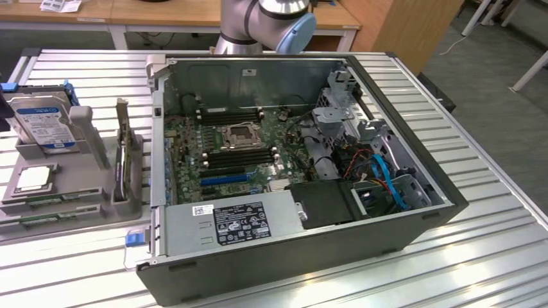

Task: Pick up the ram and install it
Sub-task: 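Pick up the ram and move it above insertion slot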

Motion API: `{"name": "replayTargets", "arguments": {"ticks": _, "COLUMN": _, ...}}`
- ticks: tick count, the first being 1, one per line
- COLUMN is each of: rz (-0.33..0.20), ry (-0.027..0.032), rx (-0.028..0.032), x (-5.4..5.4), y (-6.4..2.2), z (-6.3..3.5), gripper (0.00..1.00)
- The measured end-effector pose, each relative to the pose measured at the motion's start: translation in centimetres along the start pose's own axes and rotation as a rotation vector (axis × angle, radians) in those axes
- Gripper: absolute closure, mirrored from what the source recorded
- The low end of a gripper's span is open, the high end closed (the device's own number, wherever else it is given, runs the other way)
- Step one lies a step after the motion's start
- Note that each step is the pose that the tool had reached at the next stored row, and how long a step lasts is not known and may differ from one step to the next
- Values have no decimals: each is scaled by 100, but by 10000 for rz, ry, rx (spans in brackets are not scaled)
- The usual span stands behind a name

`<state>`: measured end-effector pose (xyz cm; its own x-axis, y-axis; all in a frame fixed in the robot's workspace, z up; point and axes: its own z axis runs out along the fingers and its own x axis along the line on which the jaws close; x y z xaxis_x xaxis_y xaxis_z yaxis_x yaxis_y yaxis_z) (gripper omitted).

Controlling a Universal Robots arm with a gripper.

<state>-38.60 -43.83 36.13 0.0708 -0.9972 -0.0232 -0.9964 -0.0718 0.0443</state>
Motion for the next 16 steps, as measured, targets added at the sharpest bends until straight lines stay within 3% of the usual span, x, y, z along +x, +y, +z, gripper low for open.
{"name": "replayTargets", "arguments": {"ticks": 16, "rz": -1, "ry": 1, "rx": 0, "x": 4, "y": -7, "z": 158, "gripper": 69}}
